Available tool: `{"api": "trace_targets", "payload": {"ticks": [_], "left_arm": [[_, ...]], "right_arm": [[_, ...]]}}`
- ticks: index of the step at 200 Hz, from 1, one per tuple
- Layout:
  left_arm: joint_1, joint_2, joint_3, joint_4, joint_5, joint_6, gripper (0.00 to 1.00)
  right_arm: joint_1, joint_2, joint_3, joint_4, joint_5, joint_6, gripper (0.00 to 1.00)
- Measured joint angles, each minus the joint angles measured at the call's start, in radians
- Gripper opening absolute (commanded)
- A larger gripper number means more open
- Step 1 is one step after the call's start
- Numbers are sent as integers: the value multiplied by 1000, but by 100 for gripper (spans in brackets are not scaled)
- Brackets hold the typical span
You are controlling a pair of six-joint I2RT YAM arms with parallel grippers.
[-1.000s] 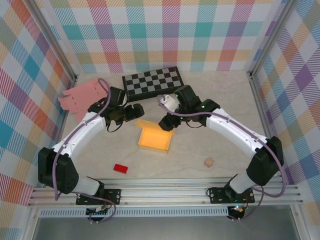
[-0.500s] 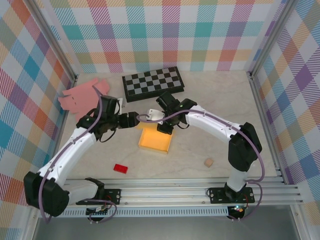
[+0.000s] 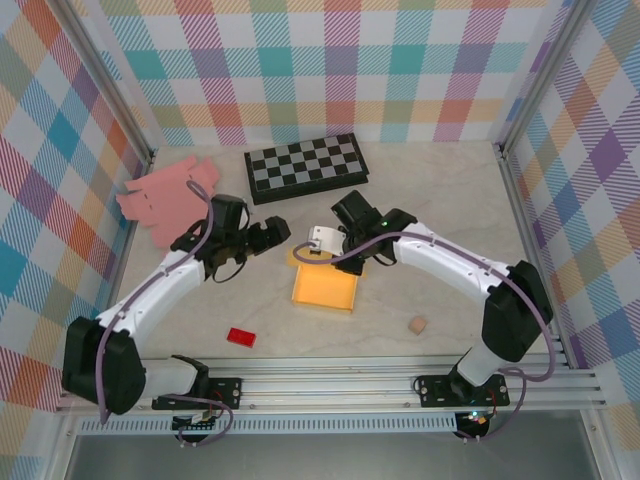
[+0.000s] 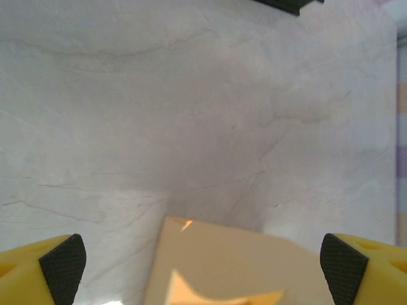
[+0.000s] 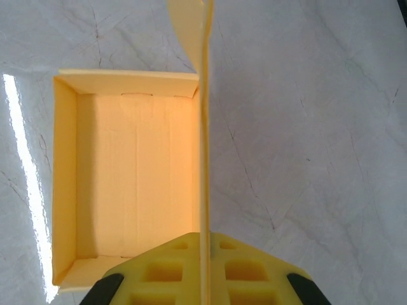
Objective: Fold the paper box
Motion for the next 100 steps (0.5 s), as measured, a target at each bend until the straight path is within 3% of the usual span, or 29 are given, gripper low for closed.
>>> {"api": "trace_targets", "payload": {"ticks": [53, 100], "left_arm": [[-42, 50, 99, -61, -20, -241, 97], [-130, 159, 129, -96, -26, -314, 93]], "right_arm": [[8, -76, -143, 189, 56, -10, 7], [8, -78, -150, 269, 74, -7, 7]]}}
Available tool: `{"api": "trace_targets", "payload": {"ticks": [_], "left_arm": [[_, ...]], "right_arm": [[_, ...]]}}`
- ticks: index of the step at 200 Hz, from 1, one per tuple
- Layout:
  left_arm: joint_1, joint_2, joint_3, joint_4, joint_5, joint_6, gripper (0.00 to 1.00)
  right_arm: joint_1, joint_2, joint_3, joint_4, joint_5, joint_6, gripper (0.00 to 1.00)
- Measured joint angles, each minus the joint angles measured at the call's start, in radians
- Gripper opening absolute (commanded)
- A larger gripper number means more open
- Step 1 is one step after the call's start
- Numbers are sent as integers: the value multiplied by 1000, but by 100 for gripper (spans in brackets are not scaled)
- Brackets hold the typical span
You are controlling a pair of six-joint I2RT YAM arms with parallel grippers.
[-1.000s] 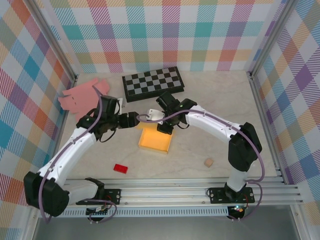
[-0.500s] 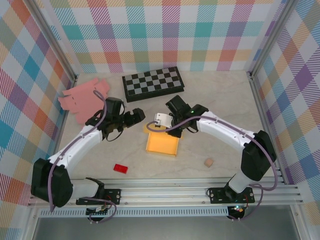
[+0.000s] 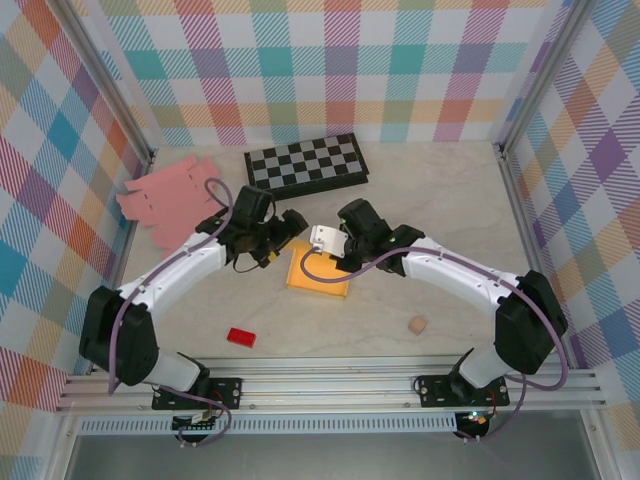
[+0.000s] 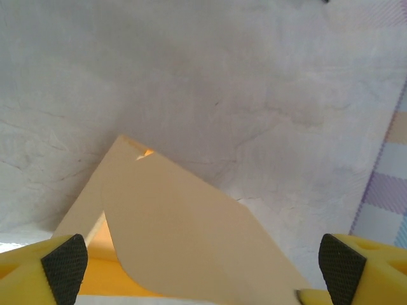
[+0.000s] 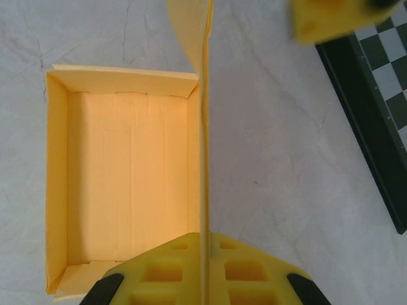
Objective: Fold the paper box
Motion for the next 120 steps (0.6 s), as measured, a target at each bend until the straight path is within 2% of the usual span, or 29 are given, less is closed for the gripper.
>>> {"api": "trace_targets", "payload": {"ticks": [55, 85, 120], "left_arm": [[-34, 61, 39, -12, 0, -28, 89], [-41, 77, 169, -108, -68, 77, 90], [-41, 88, 245, -215, -143, 221, 91]], "right_arm": [[5, -1, -13, 12, 1, 4, 7], [5, -2, -18, 39, 16, 3, 7], [5, -14, -30, 51, 33, -2, 7]]}}
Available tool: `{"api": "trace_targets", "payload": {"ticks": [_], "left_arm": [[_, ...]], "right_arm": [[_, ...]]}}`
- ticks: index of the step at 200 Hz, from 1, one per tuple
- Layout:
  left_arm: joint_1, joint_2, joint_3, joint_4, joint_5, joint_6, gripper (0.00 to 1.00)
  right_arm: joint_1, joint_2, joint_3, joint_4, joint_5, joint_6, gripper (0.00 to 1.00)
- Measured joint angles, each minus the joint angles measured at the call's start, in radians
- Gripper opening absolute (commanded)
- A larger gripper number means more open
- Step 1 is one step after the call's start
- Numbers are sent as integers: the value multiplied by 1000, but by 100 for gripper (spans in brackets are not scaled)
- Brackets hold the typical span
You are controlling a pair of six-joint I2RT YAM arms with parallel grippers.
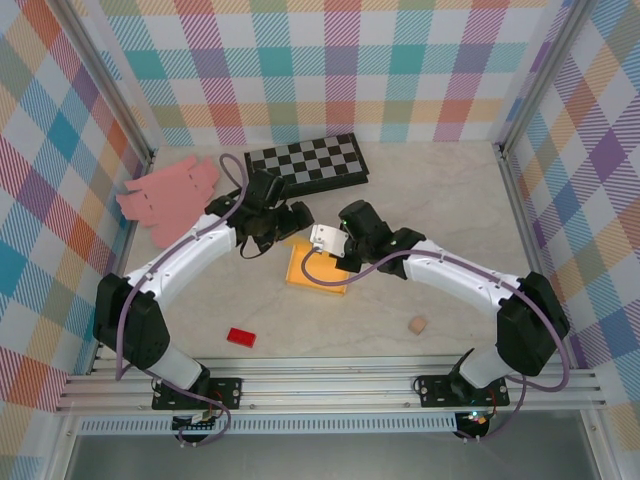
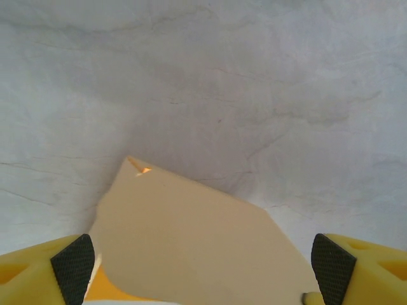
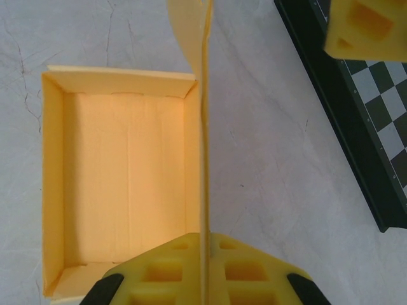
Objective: Fold the paper box
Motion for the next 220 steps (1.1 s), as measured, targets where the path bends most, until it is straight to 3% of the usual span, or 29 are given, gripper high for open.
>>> {"api": "trace_targets", "payload": {"ticks": [22, 49, 116, 186, 196, 208, 220], "left_arm": [[0, 7, 15, -31, -24, 60, 91], [0, 17, 4, -8, 23, 64, 90], [-21, 59, -101, 150, 163, -93, 86], [-38, 59, -109, 196, 169, -151, 46], [-41, 59, -109, 198, 165, -148, 46], [-41, 59, -110, 192, 157, -144, 46], [-41, 59, -116, 187, 136, -128, 46]], "right_arm": [[0, 0, 0, 0, 3, -2, 7], [0, 0, 0, 0, 5, -2, 7], [0, 0, -1, -10, 14, -2, 7], [0, 0, -2, -18, 18, 2, 7], [0, 1, -3, -19, 20, 2, 11], [2, 1, -3, -20, 18, 7, 26], [4, 1, -3, -13, 20, 23, 33]]}}
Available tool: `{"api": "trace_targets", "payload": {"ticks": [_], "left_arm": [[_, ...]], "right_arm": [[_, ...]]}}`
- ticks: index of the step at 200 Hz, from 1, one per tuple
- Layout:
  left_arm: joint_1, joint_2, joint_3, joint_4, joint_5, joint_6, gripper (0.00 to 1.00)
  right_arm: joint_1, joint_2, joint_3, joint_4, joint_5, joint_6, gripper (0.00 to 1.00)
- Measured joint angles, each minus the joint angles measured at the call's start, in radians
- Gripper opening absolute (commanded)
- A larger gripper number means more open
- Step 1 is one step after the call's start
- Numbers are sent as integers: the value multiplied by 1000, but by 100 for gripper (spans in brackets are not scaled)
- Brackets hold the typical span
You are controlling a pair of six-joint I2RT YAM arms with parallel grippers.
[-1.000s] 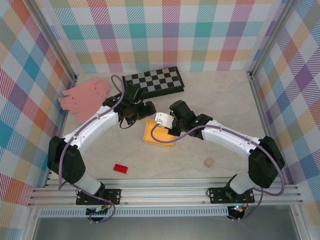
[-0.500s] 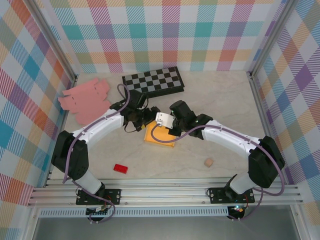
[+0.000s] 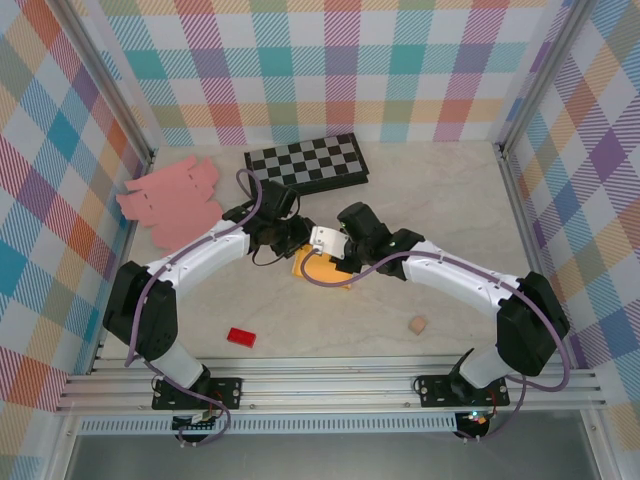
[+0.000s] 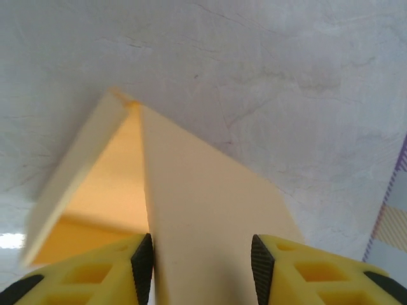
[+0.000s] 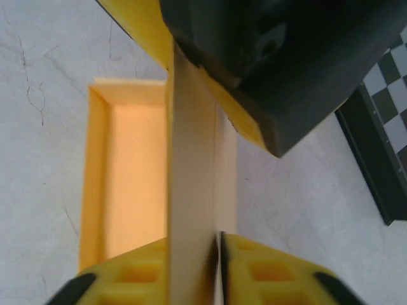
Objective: Fold the paper box
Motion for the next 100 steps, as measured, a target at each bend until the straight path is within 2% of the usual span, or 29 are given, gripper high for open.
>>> {"api": "trace_targets", "payload": {"ticks": [12, 38, 62, 89, 100], "left_arm": [[0, 0, -10, -3, -18, 12, 46], [0, 0, -29, -8, -50, 30, 45], [0, 0, -35, -10, -68, 33, 45], [0, 0, -37, -10, -84, 33, 45], [0, 0, -37, -10, -87, 33, 45]], "right_arm": [[1, 0, 0, 8, 5, 18, 41], [1, 0, 0, 8, 7, 61, 45], [1, -6, 0, -10, 14, 123, 59], [1, -63, 0, -42, 17, 240, 70], [-2, -106, 0, -54, 18, 319, 72]]}}
